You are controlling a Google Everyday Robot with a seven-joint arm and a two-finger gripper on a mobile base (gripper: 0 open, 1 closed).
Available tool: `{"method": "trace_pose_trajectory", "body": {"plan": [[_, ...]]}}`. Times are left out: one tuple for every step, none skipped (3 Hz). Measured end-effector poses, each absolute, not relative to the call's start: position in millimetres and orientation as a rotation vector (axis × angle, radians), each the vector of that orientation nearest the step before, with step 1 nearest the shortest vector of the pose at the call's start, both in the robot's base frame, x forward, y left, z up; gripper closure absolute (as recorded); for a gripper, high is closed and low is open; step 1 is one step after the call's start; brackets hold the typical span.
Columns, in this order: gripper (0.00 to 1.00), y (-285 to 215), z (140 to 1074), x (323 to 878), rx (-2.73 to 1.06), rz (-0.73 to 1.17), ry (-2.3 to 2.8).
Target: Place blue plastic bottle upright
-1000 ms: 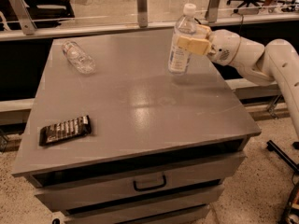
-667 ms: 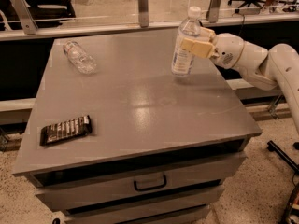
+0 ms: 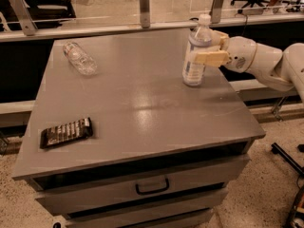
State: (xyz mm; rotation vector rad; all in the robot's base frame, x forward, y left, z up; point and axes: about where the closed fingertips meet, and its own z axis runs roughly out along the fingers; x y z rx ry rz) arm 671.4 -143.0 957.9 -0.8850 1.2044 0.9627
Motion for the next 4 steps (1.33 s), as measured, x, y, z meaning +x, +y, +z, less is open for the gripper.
{"method": "trace_pose_trajectory", "body": {"plan": [[0.00, -152, 954, 668, -0.899, 0.940, 1.236], [0.00, -159, 956, 667, -0.921, 0.912, 1.259], [0.00, -167, 964, 665, -0.950, 0.879, 1.284], [0.00, -167, 964, 665, -0.950, 0.879, 1.284]]}}
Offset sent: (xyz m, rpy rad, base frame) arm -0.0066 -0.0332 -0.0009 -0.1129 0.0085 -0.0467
